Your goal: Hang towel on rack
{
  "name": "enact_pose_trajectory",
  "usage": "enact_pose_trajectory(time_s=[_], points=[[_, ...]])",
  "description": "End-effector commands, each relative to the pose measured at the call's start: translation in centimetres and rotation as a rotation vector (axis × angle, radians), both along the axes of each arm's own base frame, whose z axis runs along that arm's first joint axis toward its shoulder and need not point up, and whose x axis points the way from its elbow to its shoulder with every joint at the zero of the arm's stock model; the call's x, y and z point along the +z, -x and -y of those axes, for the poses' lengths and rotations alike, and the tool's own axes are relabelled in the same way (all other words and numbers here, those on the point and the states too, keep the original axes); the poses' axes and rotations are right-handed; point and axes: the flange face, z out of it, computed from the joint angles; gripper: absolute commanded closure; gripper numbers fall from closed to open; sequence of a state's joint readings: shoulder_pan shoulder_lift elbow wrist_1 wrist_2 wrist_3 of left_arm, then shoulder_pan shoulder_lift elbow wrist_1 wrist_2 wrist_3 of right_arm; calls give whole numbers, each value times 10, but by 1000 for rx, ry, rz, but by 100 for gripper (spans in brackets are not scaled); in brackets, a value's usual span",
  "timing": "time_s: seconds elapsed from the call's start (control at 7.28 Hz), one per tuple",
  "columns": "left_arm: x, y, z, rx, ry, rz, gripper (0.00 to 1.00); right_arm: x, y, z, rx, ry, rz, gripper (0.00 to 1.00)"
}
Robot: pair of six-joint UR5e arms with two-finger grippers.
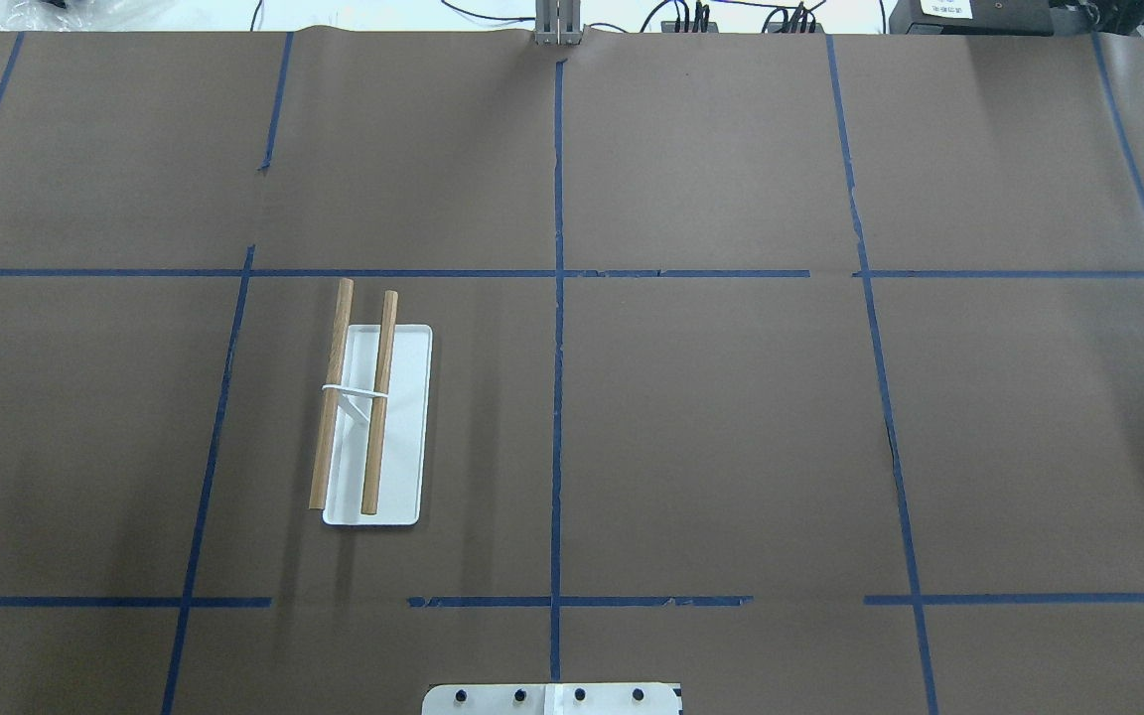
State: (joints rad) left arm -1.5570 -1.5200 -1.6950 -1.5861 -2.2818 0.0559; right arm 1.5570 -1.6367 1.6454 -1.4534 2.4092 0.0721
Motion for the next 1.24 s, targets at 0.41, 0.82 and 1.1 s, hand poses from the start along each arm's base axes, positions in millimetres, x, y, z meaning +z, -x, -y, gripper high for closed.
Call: enact_pose_trajectory(time_s=[0.41,0.82,1.1], points=[[-11,0,2,-3,-22,-3,0,-10,0,0,32,19,26,0],[-14,-1,3,-2,-27,-11,0,88,-2,-68,23,-17,-16,0],[-17,-2,3,-1,-29,-30,0,164,15,-94,-28,-42,-42,0]])
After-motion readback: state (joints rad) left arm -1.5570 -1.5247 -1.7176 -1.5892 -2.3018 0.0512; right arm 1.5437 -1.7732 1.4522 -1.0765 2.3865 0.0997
